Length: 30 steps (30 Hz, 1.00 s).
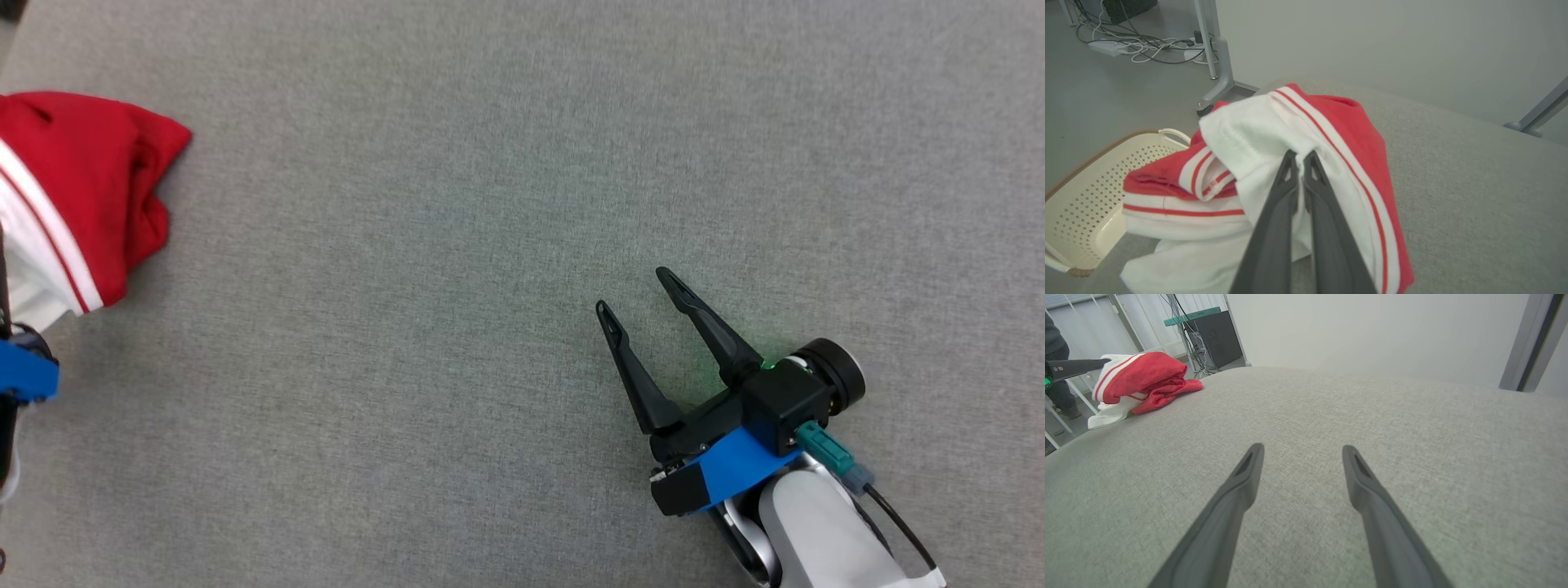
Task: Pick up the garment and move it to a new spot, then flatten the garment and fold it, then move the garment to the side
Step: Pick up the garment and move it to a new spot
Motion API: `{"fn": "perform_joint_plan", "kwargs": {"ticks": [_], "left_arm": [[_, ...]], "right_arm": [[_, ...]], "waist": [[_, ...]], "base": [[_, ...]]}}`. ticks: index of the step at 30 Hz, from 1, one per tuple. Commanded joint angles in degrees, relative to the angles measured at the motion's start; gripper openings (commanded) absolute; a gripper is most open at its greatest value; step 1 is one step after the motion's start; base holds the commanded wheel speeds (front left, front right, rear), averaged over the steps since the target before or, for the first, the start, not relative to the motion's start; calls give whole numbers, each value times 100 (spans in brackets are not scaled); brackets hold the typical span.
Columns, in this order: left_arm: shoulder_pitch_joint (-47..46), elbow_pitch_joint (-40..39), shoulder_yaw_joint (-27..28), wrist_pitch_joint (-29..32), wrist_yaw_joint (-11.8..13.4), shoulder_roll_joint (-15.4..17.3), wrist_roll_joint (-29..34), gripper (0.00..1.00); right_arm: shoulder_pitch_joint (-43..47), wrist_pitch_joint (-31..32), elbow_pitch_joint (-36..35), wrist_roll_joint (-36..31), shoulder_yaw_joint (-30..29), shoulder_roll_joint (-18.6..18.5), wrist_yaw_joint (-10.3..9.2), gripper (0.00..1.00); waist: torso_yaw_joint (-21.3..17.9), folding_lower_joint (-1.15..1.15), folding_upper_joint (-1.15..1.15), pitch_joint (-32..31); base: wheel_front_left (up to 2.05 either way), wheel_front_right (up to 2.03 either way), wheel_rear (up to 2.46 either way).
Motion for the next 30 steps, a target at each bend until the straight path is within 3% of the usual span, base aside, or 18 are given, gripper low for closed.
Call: {"fn": "perform_joint_plan", "kwargs": {"ticks": [1, 6, 13, 30], "left_arm": [[-5, -278, 246, -15, 12, 12, 255, 0], [218, -1042, 712, -15, 12, -121, 842, 0], [496, -1968, 785, -15, 12, -257, 1263, 0], [1231, -3444, -15, -16, 11, -547, 1867, 0]], "right_arm": [[84, -1, 37, 119, -5, -38, -1, 100], [184, -1, 85, 362, 3, -39, -1, 100], [385, -1, 15, 554, -58, -39, -1, 100], [1179, -3, -844, 872, 101, -34, -1, 100]], "waist": [[-41, -1, -2, -193], [-130, -1, -2, -596], [-508, -1, -2, -969], [-2826, -1, -2, -931]], "base": [[0, 0, 0], [0, 0, 0], [0, 0, 0], [0, 0, 0]]}}
